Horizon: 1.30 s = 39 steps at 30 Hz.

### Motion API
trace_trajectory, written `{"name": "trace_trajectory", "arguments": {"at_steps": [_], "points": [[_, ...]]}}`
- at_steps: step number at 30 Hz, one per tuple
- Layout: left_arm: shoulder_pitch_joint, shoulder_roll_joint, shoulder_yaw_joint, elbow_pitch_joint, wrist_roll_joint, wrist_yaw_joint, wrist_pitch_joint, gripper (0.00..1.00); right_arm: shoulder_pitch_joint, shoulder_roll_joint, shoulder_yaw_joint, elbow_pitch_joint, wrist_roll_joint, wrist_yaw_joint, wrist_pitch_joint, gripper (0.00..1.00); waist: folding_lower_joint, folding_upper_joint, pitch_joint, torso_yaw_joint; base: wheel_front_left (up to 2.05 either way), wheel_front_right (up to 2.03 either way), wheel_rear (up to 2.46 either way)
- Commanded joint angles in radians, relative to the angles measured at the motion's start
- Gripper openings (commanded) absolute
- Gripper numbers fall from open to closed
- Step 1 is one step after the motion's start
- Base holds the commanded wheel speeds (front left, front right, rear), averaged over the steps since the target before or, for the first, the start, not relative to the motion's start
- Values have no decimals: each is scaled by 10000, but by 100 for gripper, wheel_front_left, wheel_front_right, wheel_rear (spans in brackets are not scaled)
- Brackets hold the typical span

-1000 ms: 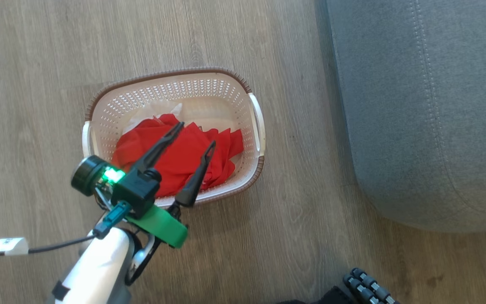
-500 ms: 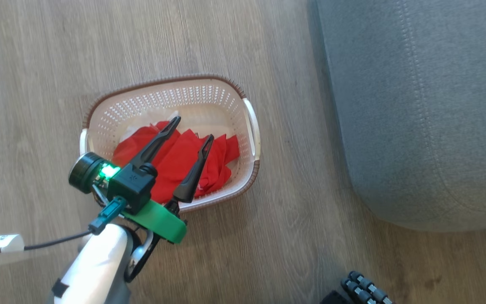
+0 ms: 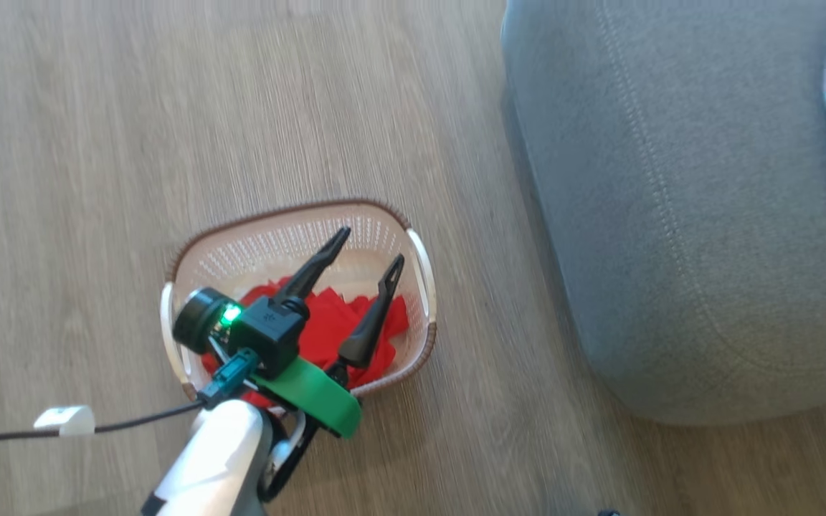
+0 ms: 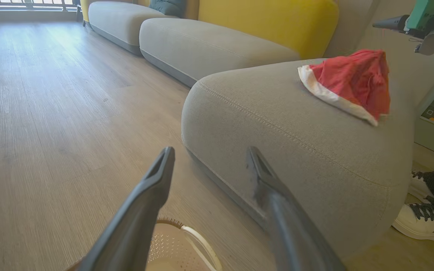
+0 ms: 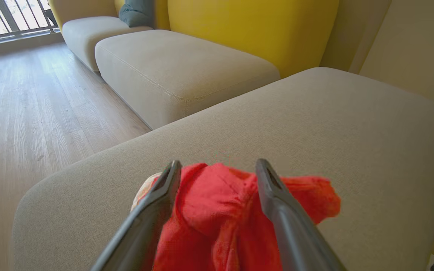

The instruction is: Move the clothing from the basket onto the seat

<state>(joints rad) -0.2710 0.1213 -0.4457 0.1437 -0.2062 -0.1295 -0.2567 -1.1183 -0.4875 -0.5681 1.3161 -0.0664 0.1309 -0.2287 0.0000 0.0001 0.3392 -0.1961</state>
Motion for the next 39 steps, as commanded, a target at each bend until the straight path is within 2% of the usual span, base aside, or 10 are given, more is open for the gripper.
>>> {"name": "trace_trajectory", "arguments": {"at_steps": [1, 8, 14, 18, 24, 28, 29, 33, 39], "points": [[-12, -71, 320, -267, -69, -11, -51, 100, -338, -307, 241, -279, -130, -2, 38, 100, 0, -1, -355, 16, 0, 0, 0], [162, -357, 318, -186, -82, -11, -51, 100, -682, -475, 658, -313, -42, -2, -32, 100, 0, -1, -787, 193, 0, 0, 0], [303, -528, 412, -158, -137, -11, -51, 100, -812, 71, 1552, -1104, 615, -2, -300, 100, 0, -1, -1429, 431, 0, 0, 0], [471, -637, 554, -142, -204, -11, -51, 100, -104, 404, 2432, -3037, 1890, -2, -325, 100, 0, -1, -1993, 613, 0, 0, 0], [815, -702, 861, -175, -363, -11, -51, 100, 2297, 441, 4011, -6504, 4072, -2, -329, 100, 0, -1, -2849, 914, 0, 0, 0], [1082, -707, 1195, -252, -703, 7, -51, 100, 3830, 433, 4516, -8367, 5046, -2, -329, 100, 0, -1, -3239, 1097, 0, 0, 0], [1082, -707, 1195, -252, -703, 7, -51, 100, 3830, 433, 4516, -8367, 5046, -2, -329, 100, 0, -1, -3239, 1097, 0, 0, 0], [1259, -708, 1601, -303, -1020, 324, -51, 100, 5221, 679, 4684, -9942, 5474, -2, -330, 100, 0, -1, -3493, 1327, 0, 0, 0], [1394, -709, 1997, -389, -1217, 818, -51, 100, 7327, 1689, 4623, -11639, 5552, -2, -330, 100, 0, -1, -3711, 1845, 0, 0, 0]]}}
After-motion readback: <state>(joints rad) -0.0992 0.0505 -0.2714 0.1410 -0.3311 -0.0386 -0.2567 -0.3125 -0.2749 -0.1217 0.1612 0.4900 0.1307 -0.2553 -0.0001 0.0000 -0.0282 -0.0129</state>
